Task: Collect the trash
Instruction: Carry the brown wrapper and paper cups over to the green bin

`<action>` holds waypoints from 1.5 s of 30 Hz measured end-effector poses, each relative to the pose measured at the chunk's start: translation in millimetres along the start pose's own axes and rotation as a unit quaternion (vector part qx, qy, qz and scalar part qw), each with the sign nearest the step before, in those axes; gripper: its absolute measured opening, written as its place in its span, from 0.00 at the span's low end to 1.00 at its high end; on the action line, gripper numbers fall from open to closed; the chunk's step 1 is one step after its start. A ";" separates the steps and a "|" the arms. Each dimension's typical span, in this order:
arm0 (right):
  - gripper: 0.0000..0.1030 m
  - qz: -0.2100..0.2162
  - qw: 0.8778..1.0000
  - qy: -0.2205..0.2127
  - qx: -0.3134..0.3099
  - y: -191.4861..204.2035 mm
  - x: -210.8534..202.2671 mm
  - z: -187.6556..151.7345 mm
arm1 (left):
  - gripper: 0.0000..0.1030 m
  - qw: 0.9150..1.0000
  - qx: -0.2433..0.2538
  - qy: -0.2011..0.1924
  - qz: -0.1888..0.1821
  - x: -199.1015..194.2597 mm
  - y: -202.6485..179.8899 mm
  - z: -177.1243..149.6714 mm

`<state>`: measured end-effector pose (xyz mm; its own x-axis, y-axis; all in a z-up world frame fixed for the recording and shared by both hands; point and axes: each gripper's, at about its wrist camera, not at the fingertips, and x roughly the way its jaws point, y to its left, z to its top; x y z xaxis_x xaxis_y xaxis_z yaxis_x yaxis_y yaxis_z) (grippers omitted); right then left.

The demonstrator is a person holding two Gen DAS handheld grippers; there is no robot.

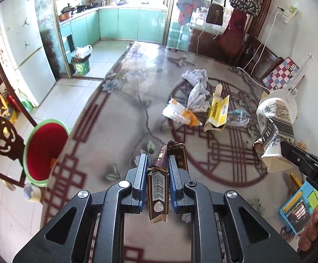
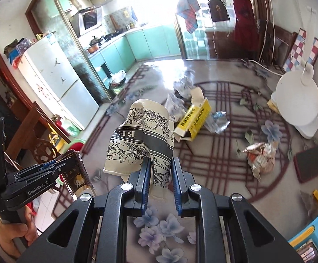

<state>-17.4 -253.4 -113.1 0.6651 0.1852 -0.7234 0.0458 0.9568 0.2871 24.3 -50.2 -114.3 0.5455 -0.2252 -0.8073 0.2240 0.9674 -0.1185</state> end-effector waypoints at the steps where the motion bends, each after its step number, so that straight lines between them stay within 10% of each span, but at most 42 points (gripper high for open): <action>1: 0.16 0.002 1.000 -0.005 -0.001 2.2 -2.5 3.0 | 0.16 1.000 0.000 -0.005 -0.001 -6.1 2.4 1.3; 22: 0.16 0.011 0.997 -0.073 -0.028 49.1 -36.9 45.3 | 0.16 0.998 -0.004 -0.067 0.001 -43.7 23.5 24.1; 45: 0.16 0.014 0.996 -0.052 -0.074 190.1 23.8 58.4 | 0.16 0.997 -0.056 -0.051 0.026 -33.6 169.5 33.8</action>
<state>50.7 -80.2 -39.1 0.7392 0.1960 -0.6444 -0.0797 0.9755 0.2052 71.2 117.4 -87.7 0.6341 -0.1793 -0.7522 0.1052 0.9837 -0.1458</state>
